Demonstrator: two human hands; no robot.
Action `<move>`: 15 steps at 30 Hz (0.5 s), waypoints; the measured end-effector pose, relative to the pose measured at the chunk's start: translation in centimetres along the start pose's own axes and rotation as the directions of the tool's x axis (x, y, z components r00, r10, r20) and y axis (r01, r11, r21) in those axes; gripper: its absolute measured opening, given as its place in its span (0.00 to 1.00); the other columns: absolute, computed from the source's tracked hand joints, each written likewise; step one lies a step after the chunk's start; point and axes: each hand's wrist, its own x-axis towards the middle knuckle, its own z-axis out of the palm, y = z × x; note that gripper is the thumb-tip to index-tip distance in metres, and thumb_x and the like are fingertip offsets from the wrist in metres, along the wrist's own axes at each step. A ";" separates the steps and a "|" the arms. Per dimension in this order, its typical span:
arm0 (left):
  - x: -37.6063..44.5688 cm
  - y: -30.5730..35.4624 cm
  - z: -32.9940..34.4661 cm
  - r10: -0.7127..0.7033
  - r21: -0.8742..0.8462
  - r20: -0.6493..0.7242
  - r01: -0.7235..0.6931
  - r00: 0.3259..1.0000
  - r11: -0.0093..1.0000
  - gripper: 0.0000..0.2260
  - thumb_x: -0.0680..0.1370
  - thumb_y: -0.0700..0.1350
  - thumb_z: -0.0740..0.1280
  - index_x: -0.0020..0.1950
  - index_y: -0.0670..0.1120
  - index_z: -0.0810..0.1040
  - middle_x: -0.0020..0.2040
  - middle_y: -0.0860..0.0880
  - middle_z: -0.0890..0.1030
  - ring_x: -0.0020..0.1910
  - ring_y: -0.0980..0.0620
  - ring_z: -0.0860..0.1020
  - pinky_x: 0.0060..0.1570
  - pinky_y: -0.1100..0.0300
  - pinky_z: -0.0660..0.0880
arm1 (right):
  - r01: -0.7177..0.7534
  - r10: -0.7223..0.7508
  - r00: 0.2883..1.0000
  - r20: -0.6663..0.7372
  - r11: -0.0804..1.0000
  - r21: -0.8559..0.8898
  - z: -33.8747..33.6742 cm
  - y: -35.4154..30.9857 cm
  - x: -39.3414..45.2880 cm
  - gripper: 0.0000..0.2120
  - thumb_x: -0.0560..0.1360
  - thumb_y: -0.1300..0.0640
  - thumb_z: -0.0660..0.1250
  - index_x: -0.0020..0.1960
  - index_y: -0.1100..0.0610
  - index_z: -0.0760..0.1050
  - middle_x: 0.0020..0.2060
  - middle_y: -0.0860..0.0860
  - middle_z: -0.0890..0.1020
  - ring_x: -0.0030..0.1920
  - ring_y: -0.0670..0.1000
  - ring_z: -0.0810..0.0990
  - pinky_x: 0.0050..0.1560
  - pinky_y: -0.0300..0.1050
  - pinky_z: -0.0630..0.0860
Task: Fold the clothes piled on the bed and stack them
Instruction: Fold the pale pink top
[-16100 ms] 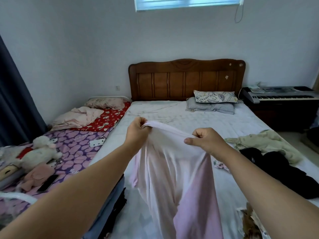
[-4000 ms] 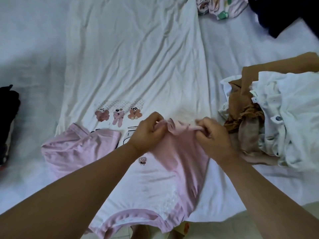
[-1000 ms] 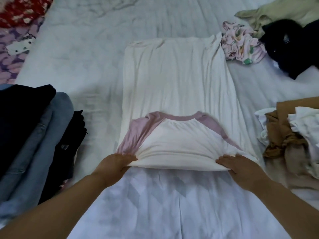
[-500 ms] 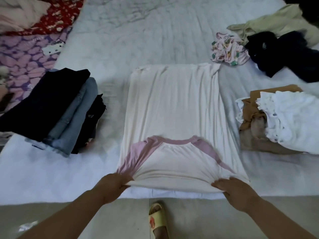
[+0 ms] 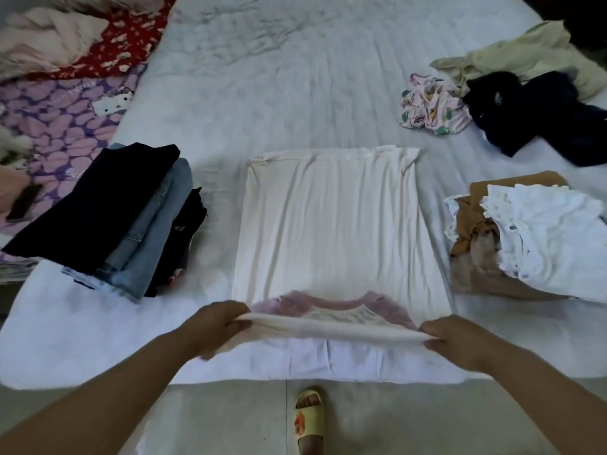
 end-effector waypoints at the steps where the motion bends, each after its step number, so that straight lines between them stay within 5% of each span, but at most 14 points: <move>1: 0.9 0.2 -1.3 -0.011 -0.017 -0.034 0.011 0.999 1.000 0.05 0.80 0.50 0.62 0.45 0.54 0.73 0.46 0.51 0.77 0.44 0.52 0.76 0.43 0.62 0.70 | -0.029 0.029 0.999 -0.015 1.000 -0.008 -1.3 0.6 1.1 0.09 0.79 0.53 0.60 0.56 0.50 0.76 0.54 0.49 0.79 0.55 0.50 0.76 0.46 0.40 0.66; 3: 3.0 0.6 -3.8 -0.057 -0.113 -0.084 0.048 0.995 0.992 0.06 0.79 0.50 0.63 0.45 0.51 0.76 0.43 0.51 0.77 0.38 0.49 0.77 0.33 0.57 0.75 | -0.115 0.115 0.993 -0.027 0.993 0.013 -4.5 1.3 3.4 0.05 0.79 0.53 0.60 0.46 0.48 0.73 0.45 0.47 0.77 0.49 0.49 0.75 0.45 0.43 0.68; 6: 6.6 0.5 -7.1 -0.089 -0.172 -0.111 0.069 0.990 0.983 0.07 0.78 0.50 0.65 0.45 0.48 0.77 0.39 0.50 0.77 0.30 0.48 0.77 0.21 0.60 0.70 | -0.209 0.217 0.974 -0.067 0.972 0.109 -8.9 2.2 7.0 0.15 0.79 0.54 0.61 0.35 0.45 0.64 0.33 0.44 0.70 0.41 0.47 0.73 0.36 0.41 0.65; 10: 12.9 -0.9 -10.0 -0.043 -0.082 -0.175 0.029 0.984 0.996 0.08 0.78 0.51 0.65 0.48 0.48 0.79 0.40 0.52 0.79 0.38 0.52 0.78 0.36 0.60 0.74 | -0.255 0.298 0.928 -0.224 0.946 0.201 -12.0 4.2 12.2 0.15 0.77 0.56 0.64 0.34 0.45 0.65 0.33 0.44 0.72 0.41 0.50 0.74 0.36 0.44 0.64; 12: 15.7 -1.6 -10.4 -0.013 -0.060 -0.285 -0.004 0.959 0.998 0.08 0.78 0.50 0.65 0.51 0.48 0.80 0.46 0.50 0.80 0.47 0.49 0.78 0.46 0.55 0.74 | -0.268 0.333 0.880 -0.339 0.937 0.224 -12.5 4.9 14.2 0.05 0.77 0.58 0.65 0.44 0.49 0.74 0.41 0.51 0.79 0.47 0.56 0.78 0.40 0.46 0.68; 15: 18.7 -2.7 -9.5 0.049 0.038 -0.488 -0.035 0.871 0.999 0.11 0.77 0.45 0.68 0.57 0.44 0.80 0.56 0.44 0.79 0.56 0.44 0.76 0.54 0.52 0.72 | -0.315 0.343 0.818 -0.462 0.939 0.140 -11.3 5.3 16.7 0.17 0.74 0.60 0.69 0.62 0.61 0.75 0.52 0.58 0.80 0.55 0.62 0.77 0.55 0.52 0.71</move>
